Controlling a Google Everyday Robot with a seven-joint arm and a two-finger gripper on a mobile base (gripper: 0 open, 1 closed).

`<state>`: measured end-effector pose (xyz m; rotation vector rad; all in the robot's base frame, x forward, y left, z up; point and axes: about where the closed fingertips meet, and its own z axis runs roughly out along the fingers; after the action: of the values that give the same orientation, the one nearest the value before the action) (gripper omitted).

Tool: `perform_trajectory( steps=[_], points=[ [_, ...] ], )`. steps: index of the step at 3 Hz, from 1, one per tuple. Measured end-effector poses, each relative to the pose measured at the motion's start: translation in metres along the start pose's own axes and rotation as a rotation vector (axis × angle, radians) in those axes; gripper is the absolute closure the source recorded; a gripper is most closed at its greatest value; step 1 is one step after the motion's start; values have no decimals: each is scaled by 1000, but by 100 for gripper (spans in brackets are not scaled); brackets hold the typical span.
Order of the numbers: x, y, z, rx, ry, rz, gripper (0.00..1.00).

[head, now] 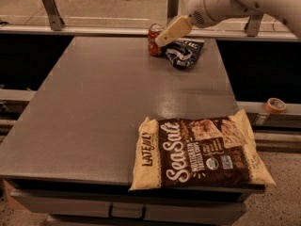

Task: Move blue chip bag near coke can

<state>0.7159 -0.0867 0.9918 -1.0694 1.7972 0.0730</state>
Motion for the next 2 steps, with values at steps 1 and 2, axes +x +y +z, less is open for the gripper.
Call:
perform_trajectory(
  steps=[1, 2],
  points=[
    [-67, -12, -88, 102, -228, -48, 0],
    [-62, -13, -112, 116, -259, -61, 0]
  ],
)
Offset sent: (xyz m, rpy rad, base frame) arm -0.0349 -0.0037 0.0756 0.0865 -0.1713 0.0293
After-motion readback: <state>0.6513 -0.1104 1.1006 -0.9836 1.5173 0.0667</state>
